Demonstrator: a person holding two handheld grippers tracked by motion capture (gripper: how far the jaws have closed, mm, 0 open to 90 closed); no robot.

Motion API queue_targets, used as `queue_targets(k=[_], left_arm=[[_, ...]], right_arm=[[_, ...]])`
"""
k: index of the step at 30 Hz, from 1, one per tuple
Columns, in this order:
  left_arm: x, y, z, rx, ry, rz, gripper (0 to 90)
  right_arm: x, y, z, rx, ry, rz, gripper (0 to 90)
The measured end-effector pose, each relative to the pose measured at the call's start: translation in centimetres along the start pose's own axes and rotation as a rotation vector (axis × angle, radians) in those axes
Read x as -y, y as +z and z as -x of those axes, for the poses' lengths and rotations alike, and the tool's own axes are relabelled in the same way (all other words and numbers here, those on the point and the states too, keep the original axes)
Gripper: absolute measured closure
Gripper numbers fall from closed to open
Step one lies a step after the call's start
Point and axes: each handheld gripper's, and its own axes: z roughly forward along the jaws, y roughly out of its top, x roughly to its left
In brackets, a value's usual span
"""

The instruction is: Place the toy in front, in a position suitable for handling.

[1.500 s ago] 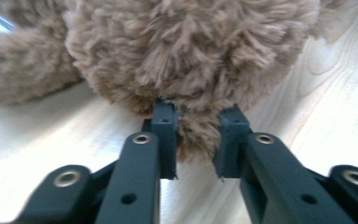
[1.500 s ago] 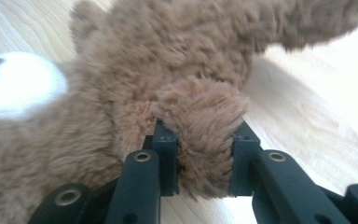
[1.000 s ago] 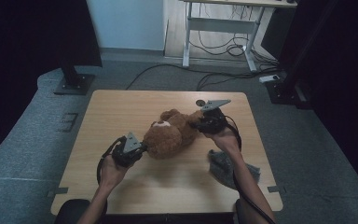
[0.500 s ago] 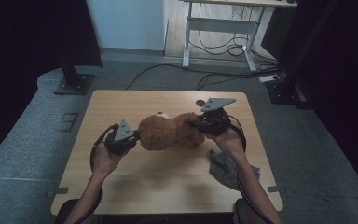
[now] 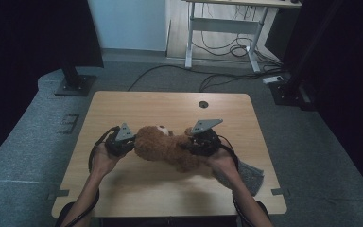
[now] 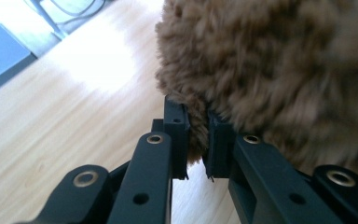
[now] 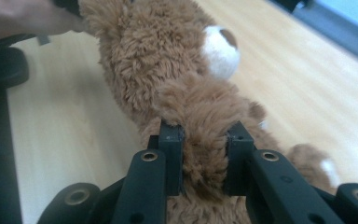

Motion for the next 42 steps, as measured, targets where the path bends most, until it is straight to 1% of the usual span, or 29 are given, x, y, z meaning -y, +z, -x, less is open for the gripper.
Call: queue_targets(k=[1, 2, 6, 7, 10, 11, 12, 13, 14, 15, 16, 18, 19, 20, 21, 23, 24, 25, 26, 27, 29, 30, 32, 36, 37, 38, 40, 41, 42], left_arm=[[0.0, 0.0, 0.0, 0.0, 0.0, 0.0, 80.6], [0.7, 0.1, -0.2, 0.012, -0.01, -0.012, 80.3], [1.5, 0.4, -0.3, 0.011, -0.003, -0.05, 77.6], [1.9, 0.4, -0.4, 0.011, -0.019, -0.055, 76.7], [2.2, 0.4, -0.6, -0.009, -0.039, -0.065, 73.1], [2.3, 0.3, -0.8, -0.013, -0.049, -0.066, 71.4], [2.4, 0.3, -1.0, -0.018, -0.061, -0.087, 68.0], [2.4, 0.3, -1.0, -0.018, -0.061, -0.087, 64.9], [2.6, 0.2, -1.1, -0.026, -0.054, -0.112, 62.6], [2.6, 0.2, -1.1, -0.026, -0.054, -0.112, 59.8], [2.7, 0.2, -1.2, -0.02, -0.061, -0.122, 59.8], [2.9, 0.0, -1.4, -0.026, -0.061, -0.141, 50.9], [3.0, -0.1, -1.5, -0.026, -0.06, -0.157, 50.9], [3.1, -0.3, -1.6, -0.027, -0.064, -0.175, 46.2], [3.5, -0.7, -2.0, -0.035, -0.065, -0.198, 45.2], [3.6, -1.0, -2.3, -0.035, -0.075, -0.2, 43.0], [3.7, -1.4, -2.5, -0.038, -0.08, -0.202, 41.5], [3.7, -1.7, -2.7, -0.05, -0.08, -0.204, 41.5], [3.6, -2.5, -3.1, -0.058, -0.088, -0.206, 38.9], [3.6, -2.5, -3.1, -0.058, -0.088, -0.206, 37.3], [3.2, -3.5, -3.4, -0.081, -0.103, -0.197, 34.5], [3.2, -3.5, -3.4, -0.081, -0.103, -0.197, 32.5], [2.4, -4.8, -3.6, -0.087, -0.121, -0.171, 30.0], [1.6, -5.6, -3.5, -0.061, -0.147, -0.137, 24.9], [1.1, -5.9, -3.3, -0.023, -0.174, -0.109, 24.3], [1.1, -5.9, -3.3, -0.023, -0.174, -0.109, 23.5], [0.5, -5.8, -2.7, 0.025, -0.188, -0.093, 23.1], [0.5, -5.8, -2.7, 0.025, -0.188, -0.093, 23.3], [0.2, -5.4, -2.1, 0.048, -0.18, -0.089, 23.5]], right_arm=[[0.2, 0.3, -0.1, -0.01, 0.009, 0.003, 73.8], [0.5, 0.5, -0.1, -0.024, 0.012, -0.002, 73.4], [1.2, 1.6, -0.4, -0.052, 0.024, -0.03, 70.2], [1.4, 1.7, -0.4, -0.056, 0.031, -0.033, 68.7], [1.6, 1.8, -0.4, -0.049, 0.032, -0.035, 64.6], [1.6, 1.8, -0.4, -0.029, 0.03, -0.039, 56.6], [1.6, 1.7, -0.4, -0.02, 0.031, -0.041, 53.1], [1.6, 1.7, -0.4, -0.02, 0.031, -0.041, 53.1], [1.6, 1.5, -0.2, -0.017, 0.035, -0.038, 42.3], [1.6, 1.5, -0.2, -0.017, 0.035, -0.038, 42.3], [1.6, 1.3, -0.1, -0.01, 0.036, -0.04, 38.6], [1.8, 0.6, 0.1, -0.001, 0.028, -0.039, 33.0], [1.8, 0.6, 0.1, -0.001, 0.028, -0.039, 33.0], [1.9, -0.2, 0.4, 0.0, 0.023, -0.039, 31.9], [2.0, -0.6, 0.5, 0.012, 0.024, -0.037, 31.5], [2.0, -1.1, 0.8, 0.022, 0.025, -0.033, 31.5], [1.9, -2.1, 1.4, 0.047, 0.039, -0.018, 31.4], [1.9, -2.1, 1.4, 0.047, 0.039, -0.018, 31.4], [1.8, -2.8, 2.2, 0.076, 0.051, -0.013, 31.4], [1.8, -3.1, 2.5, 0.092, 0.058, -0.013, 31.5], [1.7, -3.3, 3.3, 0.124, 0.069, -0.013, 31.4], [1.7, -3.3, 3.3, 0.124, 0.069, -0.013, 31.4], [1.7, -3.0, 4.4, 0.152, 0.086, -0.026, 31.3], [1.9, -2.1, 5.2, 0.157, 0.099, -0.049, 31.2], [2.0, -1.3, 5.7, 0.147, 0.116, -0.063, 30.4], [2.0, -0.8, 5.8, 0.141, 0.121, -0.068, 29.9], [2.0, 0.1, 5.8, 0.116, 0.132, -0.077, 28.8], [2.0, 0.6, 5.7, 0.102, 0.136, -0.084, 28.3], [2.1, 1.0, 5.6, 0.089, 0.132, -0.092, 28.1]])
